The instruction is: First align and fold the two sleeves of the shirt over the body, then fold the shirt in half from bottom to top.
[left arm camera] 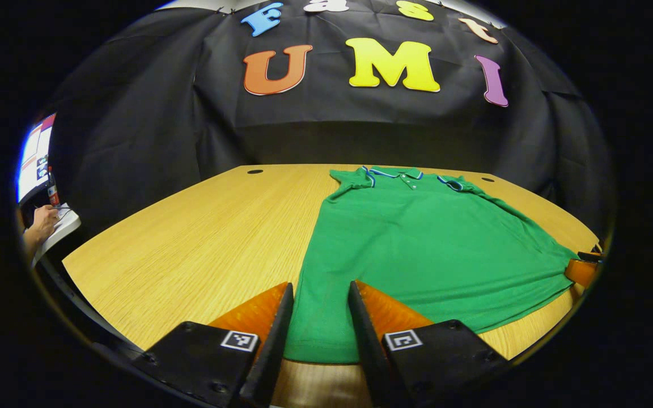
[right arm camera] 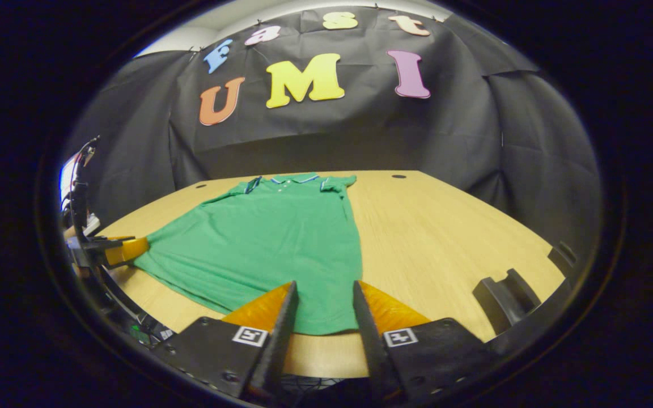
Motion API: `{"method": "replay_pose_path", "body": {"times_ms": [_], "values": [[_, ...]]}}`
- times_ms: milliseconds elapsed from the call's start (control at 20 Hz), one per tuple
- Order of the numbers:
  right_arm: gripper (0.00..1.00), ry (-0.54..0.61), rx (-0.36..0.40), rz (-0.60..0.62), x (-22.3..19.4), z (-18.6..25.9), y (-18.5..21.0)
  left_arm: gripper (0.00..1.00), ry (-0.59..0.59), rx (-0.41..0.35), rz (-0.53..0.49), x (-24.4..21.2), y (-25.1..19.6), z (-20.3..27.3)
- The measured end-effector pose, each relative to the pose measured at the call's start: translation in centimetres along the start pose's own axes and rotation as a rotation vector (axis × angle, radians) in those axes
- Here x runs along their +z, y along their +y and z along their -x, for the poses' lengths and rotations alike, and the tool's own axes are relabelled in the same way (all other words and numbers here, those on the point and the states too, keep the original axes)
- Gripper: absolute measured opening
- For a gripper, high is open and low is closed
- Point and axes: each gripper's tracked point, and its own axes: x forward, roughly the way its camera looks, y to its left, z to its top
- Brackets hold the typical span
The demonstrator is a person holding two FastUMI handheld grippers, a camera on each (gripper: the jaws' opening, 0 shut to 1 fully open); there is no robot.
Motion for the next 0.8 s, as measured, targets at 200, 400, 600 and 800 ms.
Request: {"method": "replay_pose_path", "body": {"times_ms": [200, 400, 600, 800], "values": [[0.06, 0.009, 0.060, -0.033, 0.4, -1.1, 0.8, 0.23, -0.006, -0.035, -0.020, 0.3, -1.0, -0.4], [0.00, 0.019, 0.060, -0.022, 1.0, -1.2, 0.5, 0.07, -0.002, -0.045, 0.019, 0.7, -1.4, -0.7], [0.00, -0.073, 0.027, 0.018, 5.1, 0.0, -0.5, 0.07, -0.034, -0.056, 0.017, 3.1, -1.5, -0.5], [0.00, -0.135, 0.022, 0.037, 9.5, 0.3, -0.9, 0.07, -0.106, -0.084, 0.029, 7.5, -2.4, -0.2]]}}
